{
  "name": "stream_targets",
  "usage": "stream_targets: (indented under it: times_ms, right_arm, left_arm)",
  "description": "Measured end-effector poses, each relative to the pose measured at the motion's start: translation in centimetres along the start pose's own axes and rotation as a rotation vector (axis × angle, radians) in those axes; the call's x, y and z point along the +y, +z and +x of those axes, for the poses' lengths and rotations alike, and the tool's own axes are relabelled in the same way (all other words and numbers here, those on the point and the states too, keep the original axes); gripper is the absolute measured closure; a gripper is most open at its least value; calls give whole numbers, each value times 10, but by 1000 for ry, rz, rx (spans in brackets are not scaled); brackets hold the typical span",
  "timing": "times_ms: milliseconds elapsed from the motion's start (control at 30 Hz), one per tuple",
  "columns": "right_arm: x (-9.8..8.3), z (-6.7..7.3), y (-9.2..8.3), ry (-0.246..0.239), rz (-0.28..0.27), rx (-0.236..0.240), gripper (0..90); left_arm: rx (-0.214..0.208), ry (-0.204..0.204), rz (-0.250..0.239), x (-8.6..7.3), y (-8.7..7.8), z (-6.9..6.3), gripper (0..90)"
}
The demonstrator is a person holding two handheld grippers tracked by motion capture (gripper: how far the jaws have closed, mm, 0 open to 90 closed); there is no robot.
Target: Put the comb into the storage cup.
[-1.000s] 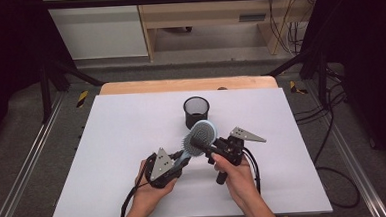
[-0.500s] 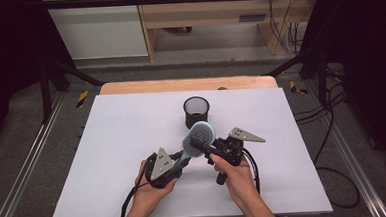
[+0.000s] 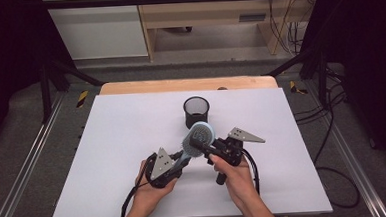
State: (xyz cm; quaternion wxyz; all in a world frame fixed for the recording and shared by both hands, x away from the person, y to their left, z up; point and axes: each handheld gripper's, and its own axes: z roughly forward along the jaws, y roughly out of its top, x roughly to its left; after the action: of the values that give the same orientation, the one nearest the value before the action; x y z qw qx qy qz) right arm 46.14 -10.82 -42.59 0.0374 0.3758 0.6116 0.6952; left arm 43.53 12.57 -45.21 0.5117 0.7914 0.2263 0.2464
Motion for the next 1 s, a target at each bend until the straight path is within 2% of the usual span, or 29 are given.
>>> stream_targets:
  times_ms: [267, 367, 833, 1000]
  right_arm:
    - [-1, 0, 1, -3, 1, -10, 591]
    - [0, 1, 1, -1, 1, -12, 592]
    - [0, 0, 0, 21, -8, -29, 592]
    - [0, -1, -1, 21, -15, -38, 591]
  left_arm:
    - [-6, -9, 5, 0, 1, 1, 692]
    - [-13, -25, 5, 0, 1, 2, 689]
    - [-14, -41, 4, 1, 3, 3, 680]
    - [-13, -56, -12, 1, 4, 3, 631]
